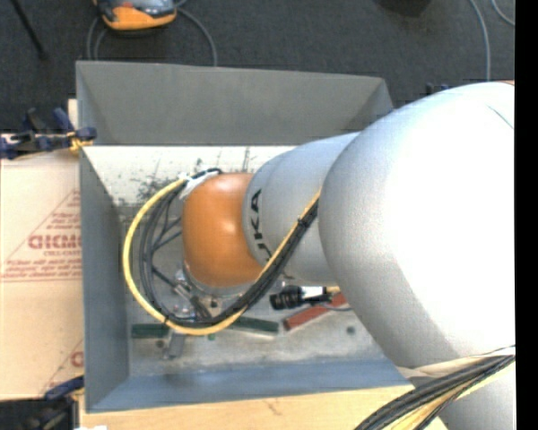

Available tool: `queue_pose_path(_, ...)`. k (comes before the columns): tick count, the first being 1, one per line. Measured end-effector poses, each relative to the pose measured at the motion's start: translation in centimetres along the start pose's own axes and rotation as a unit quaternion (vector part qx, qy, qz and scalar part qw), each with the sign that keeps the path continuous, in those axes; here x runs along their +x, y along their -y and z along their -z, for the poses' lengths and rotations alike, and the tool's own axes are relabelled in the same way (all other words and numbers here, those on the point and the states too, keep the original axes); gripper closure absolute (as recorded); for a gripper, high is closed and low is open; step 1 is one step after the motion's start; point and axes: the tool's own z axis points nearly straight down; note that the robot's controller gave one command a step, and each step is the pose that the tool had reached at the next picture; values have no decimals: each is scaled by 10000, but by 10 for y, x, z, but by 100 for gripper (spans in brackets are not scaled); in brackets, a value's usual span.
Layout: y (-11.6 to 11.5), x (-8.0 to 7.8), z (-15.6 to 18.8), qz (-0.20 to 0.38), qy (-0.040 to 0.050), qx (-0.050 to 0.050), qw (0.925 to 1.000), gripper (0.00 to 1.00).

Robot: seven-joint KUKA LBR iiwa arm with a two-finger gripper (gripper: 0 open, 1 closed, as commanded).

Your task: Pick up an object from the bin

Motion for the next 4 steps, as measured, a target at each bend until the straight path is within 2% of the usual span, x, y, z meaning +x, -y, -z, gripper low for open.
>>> queue_pose_path(1, -1, -23, -8, 1167, -4, -8, 9932, 100)
queue_pose_path(3, -1, -22, -4, 1163, -26, -3, 9932, 100)
queue_pose_path(4, 0, -20, 15, 1161, -57, 10, 9932, 100)
